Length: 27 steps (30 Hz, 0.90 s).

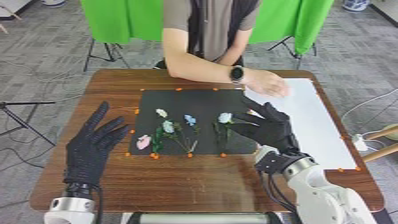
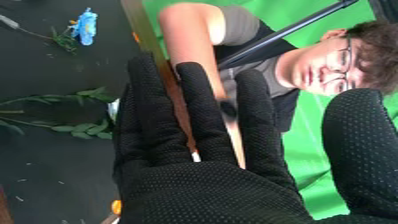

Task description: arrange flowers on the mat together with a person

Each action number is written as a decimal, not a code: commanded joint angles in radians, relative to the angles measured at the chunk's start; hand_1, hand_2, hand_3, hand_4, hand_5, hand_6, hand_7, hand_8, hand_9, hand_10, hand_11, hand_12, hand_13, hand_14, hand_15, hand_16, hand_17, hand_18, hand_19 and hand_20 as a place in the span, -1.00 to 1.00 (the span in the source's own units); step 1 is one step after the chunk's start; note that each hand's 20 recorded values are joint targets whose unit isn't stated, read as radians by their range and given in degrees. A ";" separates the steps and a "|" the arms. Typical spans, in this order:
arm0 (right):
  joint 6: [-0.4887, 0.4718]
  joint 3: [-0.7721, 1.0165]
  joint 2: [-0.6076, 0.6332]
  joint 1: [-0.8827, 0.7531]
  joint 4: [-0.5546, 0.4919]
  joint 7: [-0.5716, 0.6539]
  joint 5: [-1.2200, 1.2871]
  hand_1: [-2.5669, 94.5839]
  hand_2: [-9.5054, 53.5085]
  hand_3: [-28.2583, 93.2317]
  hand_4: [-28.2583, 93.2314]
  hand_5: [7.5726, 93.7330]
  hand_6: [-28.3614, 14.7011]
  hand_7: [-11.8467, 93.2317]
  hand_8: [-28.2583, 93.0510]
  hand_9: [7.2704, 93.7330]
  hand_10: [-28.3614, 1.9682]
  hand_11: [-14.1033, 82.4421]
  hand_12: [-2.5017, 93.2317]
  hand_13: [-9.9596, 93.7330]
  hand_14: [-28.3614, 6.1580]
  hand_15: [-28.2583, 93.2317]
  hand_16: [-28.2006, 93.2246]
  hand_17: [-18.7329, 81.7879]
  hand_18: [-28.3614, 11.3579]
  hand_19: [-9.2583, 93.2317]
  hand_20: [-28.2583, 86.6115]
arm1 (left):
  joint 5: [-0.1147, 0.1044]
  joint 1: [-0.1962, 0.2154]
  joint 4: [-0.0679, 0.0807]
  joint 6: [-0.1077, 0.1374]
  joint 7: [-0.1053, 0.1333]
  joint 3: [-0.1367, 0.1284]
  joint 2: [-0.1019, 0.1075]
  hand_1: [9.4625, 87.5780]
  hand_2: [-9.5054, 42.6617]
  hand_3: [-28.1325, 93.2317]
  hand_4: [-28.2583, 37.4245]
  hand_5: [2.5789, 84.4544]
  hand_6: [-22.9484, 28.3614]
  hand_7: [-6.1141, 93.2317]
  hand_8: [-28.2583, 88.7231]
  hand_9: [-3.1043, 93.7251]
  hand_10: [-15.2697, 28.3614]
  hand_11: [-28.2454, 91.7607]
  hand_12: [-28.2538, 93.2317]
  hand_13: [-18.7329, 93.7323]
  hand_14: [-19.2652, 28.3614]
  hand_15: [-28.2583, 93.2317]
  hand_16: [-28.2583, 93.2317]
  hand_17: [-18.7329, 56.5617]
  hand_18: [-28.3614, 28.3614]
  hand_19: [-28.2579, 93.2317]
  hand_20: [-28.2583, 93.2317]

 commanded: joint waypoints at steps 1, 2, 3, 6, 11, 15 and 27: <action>-0.012 -0.005 -0.015 -0.012 -0.002 0.003 -0.001 -0.69 -0.32 0.79 -1.00 -0.18 0.42 -0.57 -0.74 -0.06 -0.30 -0.51 -0.71 -0.06 -0.67 0.01 -0.34 -0.59 -0.59 0.11 -0.20 | -0.011 0.016 0.002 0.014 0.000 0.007 0.002 -0.79 -0.35 0.70 -1.00 -0.33 0.04 -0.69 -0.67 -0.23 0.59 -0.21 -0.34 -0.19 0.94 0.18 -0.65 -0.68 0.98 0.46 -0.53; -0.013 -0.005 -0.016 -0.011 -0.002 0.006 -0.003 -0.69 -0.32 0.79 -1.00 -0.18 0.42 -0.57 -0.74 -0.06 -0.30 -0.51 -0.71 -0.06 -0.67 0.01 -0.34 -0.59 -0.59 0.11 -0.20 | -0.011 0.013 0.002 0.013 -0.002 0.008 0.002 -0.79 -0.35 0.70 -1.00 -0.32 0.05 -0.69 -0.67 -0.22 0.59 -0.20 -0.34 -0.19 0.94 0.18 -0.65 -0.68 0.98 0.46 -0.53; -0.015 -0.004 -0.017 -0.011 -0.002 0.005 -0.003 -0.69 -0.32 0.79 -1.00 -0.18 0.42 -0.57 -0.74 -0.06 -0.30 -0.51 -0.71 -0.06 -0.67 0.01 -0.34 -0.59 -0.59 0.11 -0.20 | -0.012 0.011 0.003 0.014 -0.002 0.010 0.003 -0.79 -0.35 0.70 -1.00 -0.32 0.05 -0.69 -0.67 -0.22 0.60 -0.20 -0.34 -0.19 0.94 0.18 -0.65 -0.68 0.98 0.47 -0.53; -0.014 -0.008 -0.018 -0.005 0.001 0.006 -0.002 -0.69 -0.32 0.79 -1.00 -0.18 0.42 -0.57 -0.74 -0.06 -0.30 -0.51 -0.71 -0.06 -0.67 0.01 -0.34 -0.59 -0.59 0.11 -0.20 | -0.014 0.011 0.002 0.016 0.003 0.012 0.005 -0.78 -0.35 0.70 -1.00 -0.32 0.06 -0.69 -0.67 -0.22 0.60 -0.19 -0.34 -0.19 0.95 0.19 -0.65 -0.67 0.98 0.47 -0.53; -0.003 -0.011 -0.018 -0.004 -0.001 0.007 0.000 -0.69 -0.32 0.79 -1.00 -0.18 0.41 -0.58 -0.74 -0.05 -0.30 -0.51 -0.71 -0.06 -0.67 0.01 -0.34 -0.59 -0.59 0.11 -0.19 | -0.014 0.012 0.000 0.019 -0.001 0.010 0.003 -0.78 -0.35 0.70 -1.00 -0.30 0.09 -0.68 -0.67 -0.21 0.63 -0.17 -0.34 -0.19 0.95 0.20 -0.66 -0.67 0.99 0.50 -0.53; 0.000 -0.011 -0.016 -0.005 -0.003 0.007 -0.002 -0.69 -0.32 0.79 -1.00 -0.17 0.41 -0.58 -0.74 -0.05 -0.30 -0.51 -0.71 -0.06 -0.67 0.02 -0.34 -0.59 -0.59 0.11 -0.19 | -0.015 0.014 -0.001 0.022 0.001 0.012 0.004 -0.78 -0.35 0.70 -1.00 -0.30 0.10 -0.68 -0.67 -0.21 0.64 -0.16 -0.34 -0.18 0.95 0.21 -0.66 -0.66 0.99 0.52 -0.53; 0.009 -0.011 -0.019 -0.013 -0.007 0.011 -0.004 -0.69 -0.32 0.79 -1.00 -0.15 0.40 -0.57 -0.74 -0.04 -0.31 -0.50 -0.71 -0.05 -0.66 0.03 -0.35 -0.59 -0.59 0.12 -0.19 | -0.013 0.013 -0.003 0.022 -0.008 0.013 0.000 -0.78 -0.34 0.70 -1.00 -0.29 0.12 -0.68 -0.67 -0.21 0.65 -0.15 -0.34 -0.18 0.96 0.23 -0.66 -0.66 0.99 0.54 -0.54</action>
